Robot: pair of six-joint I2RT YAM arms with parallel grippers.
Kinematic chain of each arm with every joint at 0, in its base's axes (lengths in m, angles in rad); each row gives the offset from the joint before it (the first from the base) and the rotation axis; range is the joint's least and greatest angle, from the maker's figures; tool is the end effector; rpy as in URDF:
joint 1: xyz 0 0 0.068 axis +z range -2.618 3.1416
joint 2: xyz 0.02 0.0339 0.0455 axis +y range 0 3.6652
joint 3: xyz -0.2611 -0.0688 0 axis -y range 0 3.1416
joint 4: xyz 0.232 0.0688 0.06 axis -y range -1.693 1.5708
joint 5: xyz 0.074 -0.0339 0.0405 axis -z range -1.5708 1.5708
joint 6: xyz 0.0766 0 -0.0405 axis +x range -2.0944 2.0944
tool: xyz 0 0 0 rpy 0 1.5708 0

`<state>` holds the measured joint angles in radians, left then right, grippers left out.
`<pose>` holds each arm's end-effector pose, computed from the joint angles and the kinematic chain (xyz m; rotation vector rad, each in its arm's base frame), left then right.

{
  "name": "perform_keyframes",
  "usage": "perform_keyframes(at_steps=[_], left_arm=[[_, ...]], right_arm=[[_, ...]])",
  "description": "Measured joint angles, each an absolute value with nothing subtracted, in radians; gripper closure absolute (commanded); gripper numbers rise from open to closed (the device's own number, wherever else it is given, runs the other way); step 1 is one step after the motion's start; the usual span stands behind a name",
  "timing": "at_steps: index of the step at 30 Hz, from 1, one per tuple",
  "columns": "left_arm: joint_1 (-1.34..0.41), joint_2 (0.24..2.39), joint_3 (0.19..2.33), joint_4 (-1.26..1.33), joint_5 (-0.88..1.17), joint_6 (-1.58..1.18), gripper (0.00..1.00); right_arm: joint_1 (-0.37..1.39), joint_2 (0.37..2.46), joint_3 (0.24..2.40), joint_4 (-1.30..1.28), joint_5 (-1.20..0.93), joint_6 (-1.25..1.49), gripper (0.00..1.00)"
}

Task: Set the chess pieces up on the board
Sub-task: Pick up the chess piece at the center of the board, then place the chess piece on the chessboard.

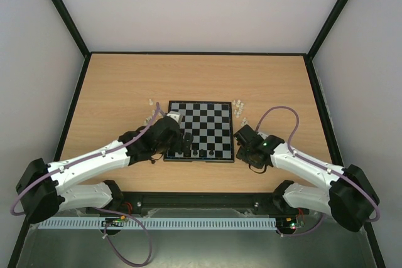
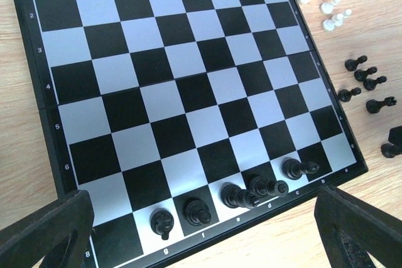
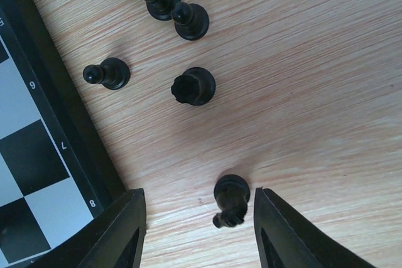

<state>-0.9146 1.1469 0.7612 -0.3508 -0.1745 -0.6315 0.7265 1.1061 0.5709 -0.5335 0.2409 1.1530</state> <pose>0.1697 -0.1986 0.2194 0.2429 2.3547 -0.5839 0.1650 0.1222 0.1501 0.6370 2.5556 0.3571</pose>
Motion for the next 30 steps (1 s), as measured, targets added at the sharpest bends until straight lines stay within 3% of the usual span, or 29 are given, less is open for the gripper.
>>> perform_keyframes(at_steps=[10, 24, 30], left_arm=[[-0.902, 1.154, 0.749, -0.349, -0.156, -0.630, 0.01], [-0.894, 1.162, 0.749, -0.342, -0.141, -0.627, 0.01], [-0.887, 1.164, 0.748, -0.342, -0.140, -0.627, 0.00]], right_arm=[[0.691, 1.132, 0.554, -0.487, 0.208, 1.113, 0.63], [0.680, 1.131, 0.521, -0.466, 0.185, 1.079, 0.98], [0.689, 1.126, 0.598, -0.532, 0.197, 1.038, 0.98]])
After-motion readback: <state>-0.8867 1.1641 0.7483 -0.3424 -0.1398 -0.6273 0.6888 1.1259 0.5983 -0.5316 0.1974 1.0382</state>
